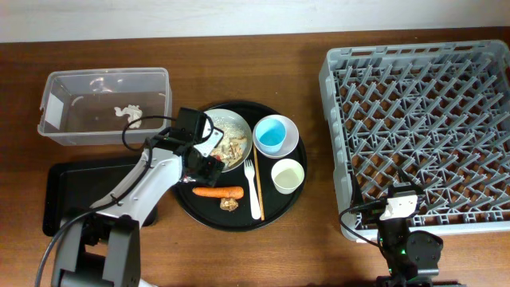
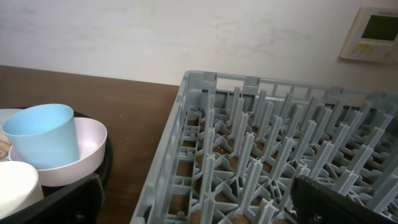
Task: Sort waste into correct bins and load items into the dishwasher rack
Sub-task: 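Move the left gripper back to the plate and grasp the red wrapper, then lift the red wrapper off the plate with the left gripper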
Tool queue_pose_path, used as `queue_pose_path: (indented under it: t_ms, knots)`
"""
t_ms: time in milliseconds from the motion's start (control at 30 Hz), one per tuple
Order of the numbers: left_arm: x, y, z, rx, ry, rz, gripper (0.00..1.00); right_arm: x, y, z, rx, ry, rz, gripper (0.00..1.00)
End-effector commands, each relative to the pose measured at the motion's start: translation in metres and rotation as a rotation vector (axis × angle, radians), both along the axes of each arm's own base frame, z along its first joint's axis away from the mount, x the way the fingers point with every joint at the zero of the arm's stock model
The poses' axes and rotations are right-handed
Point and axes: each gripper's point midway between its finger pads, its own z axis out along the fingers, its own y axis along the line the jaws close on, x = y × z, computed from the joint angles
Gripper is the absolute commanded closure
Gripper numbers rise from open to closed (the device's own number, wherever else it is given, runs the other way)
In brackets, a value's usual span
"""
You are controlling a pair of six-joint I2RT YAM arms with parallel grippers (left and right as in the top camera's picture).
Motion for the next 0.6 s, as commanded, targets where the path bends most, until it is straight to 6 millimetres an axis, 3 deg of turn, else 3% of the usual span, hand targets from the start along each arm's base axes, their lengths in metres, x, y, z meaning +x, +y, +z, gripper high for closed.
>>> queue_pose_path:
  t_ms: [0, 100, 133, 300, 433, 567]
  knots:
    - [-0.004, -0.025, 0.003, -0.102, 0.003, -0.029, 0.09, 0.0, 0.001, -0.003, -0.007, 0.004, 0.002, 0.01]
    - [0.006, -0.042, 0.008, -0.105, -0.062, -0.068, 0.1, 0.0, 0.001, -0.003, -0.007, 0.004, 0.002, 0.01]
    - [0.01, -0.041, 0.009, -0.076, -0.086, -0.07, 0.15, 0.0, 0.001, -0.003, -0.007, 0.004, 0.002, 0.01]
    - [0.015, -0.03, 0.011, 0.062, -0.141, -0.057, 0.24, 0.0, 0.001, -0.003, -0.007, 0.004, 0.002, 0.01]
    - [0.016, -0.025, 0.009, 0.084, -0.141, -0.019, 0.25, 0.0, 0.001, -0.003, -0.007, 0.004, 0.002, 0.01]
    - [0.011, -0.023, -0.007, 0.104, -0.092, -0.023, 0.25, 0.0, 0.001, -0.003, -0.007, 0.004, 0.002, 0.01]
